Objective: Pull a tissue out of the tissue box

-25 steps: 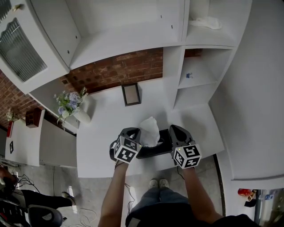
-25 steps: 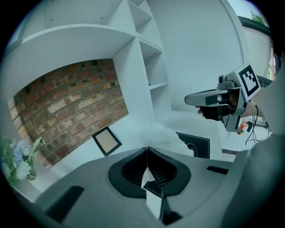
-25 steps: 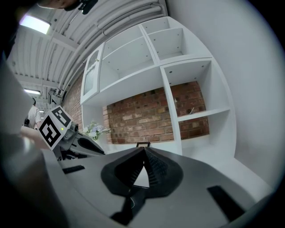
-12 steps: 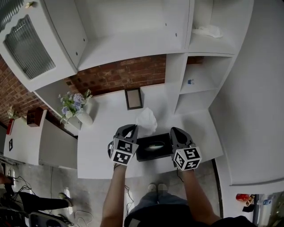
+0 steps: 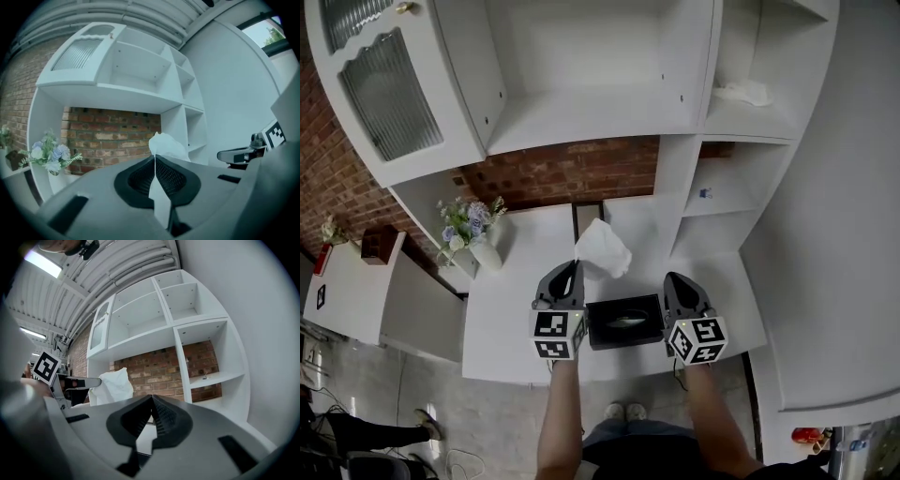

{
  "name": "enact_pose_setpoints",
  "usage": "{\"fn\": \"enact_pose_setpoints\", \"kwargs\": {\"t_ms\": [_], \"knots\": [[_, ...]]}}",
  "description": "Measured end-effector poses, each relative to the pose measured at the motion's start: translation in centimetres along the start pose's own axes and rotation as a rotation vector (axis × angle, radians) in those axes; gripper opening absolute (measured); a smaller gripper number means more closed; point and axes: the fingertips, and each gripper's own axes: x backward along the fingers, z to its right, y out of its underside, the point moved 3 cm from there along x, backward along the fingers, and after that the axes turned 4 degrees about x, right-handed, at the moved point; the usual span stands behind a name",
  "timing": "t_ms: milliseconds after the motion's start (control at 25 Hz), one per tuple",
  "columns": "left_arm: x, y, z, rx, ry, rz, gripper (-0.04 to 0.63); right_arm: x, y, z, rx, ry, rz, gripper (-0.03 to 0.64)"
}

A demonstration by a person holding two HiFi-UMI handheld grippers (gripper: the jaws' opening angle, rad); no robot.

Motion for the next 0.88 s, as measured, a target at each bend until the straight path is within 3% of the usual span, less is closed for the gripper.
{"fn": "enact_pose_setpoints", "kwargs": {"t_ms": [320,880], "knots": [[2.6,-1.5,-0.6,0.087,-0.061,0.078,0.012,0.3,-2.2,0.4,0.014,0.009,0.056,-0.002],[3.3,-0.7,-0.8,0.1,-0.049,0.062,0.012,0.0,-3.1,-0.6,0.048,0.003,0.065,-0.002]]}}
